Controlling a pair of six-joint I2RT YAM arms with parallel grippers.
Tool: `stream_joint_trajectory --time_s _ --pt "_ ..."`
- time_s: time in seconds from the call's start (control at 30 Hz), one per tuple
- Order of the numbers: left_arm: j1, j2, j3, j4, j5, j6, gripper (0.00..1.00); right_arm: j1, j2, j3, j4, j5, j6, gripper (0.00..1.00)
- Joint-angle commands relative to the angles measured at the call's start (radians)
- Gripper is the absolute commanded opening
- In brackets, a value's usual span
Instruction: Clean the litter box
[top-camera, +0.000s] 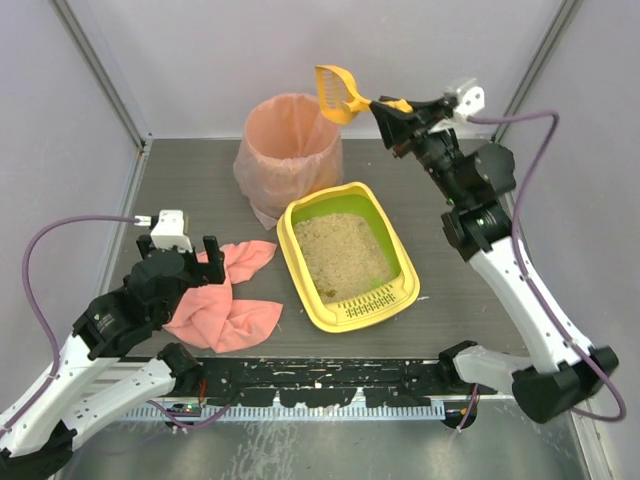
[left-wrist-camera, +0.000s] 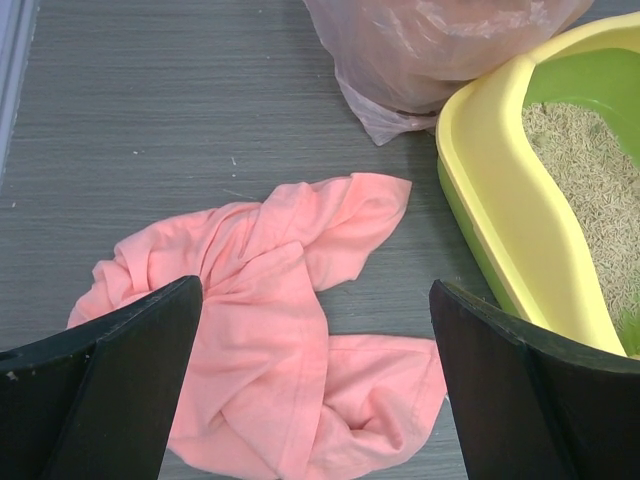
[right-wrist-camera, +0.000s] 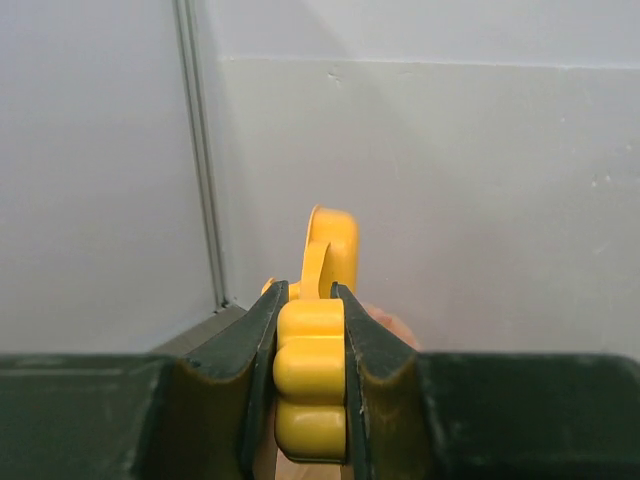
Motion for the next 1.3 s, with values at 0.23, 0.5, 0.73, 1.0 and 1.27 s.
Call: stream_joint_trajectory --time_s 0.23,0.5,0.73,1.0,1.27 --pt "0.004 -0.036 -0.030 0.005 0.008 -0.071 0.98 0.004 -0.365 -0.425 -0.347 0.291 0.419 0.04" --pt "0.004 -0.024 -0.041 0.012 0.017 -0.092 0.98 0.004 -0.389 -0.534 -0.525 0.219 0.459 0.11" --pt "0.005 -0.014 -0.042 0.016 0.042 -0.100 0.98 0.005 -0.380 -0.646 -0.503 0.176 0.500 0.23" --pt "0.005 -0.030 -0.048 0.006 0.026 -0.099 0.98 0.004 -0.410 -0.667 -0.590 0.278 0.451 0.45" --pt "0.005 -0.022 -0.025 -0.004 0.004 -0.094 0.98 0.003 -0.467 -0.580 -0.768 0.557 0.300 0.67"
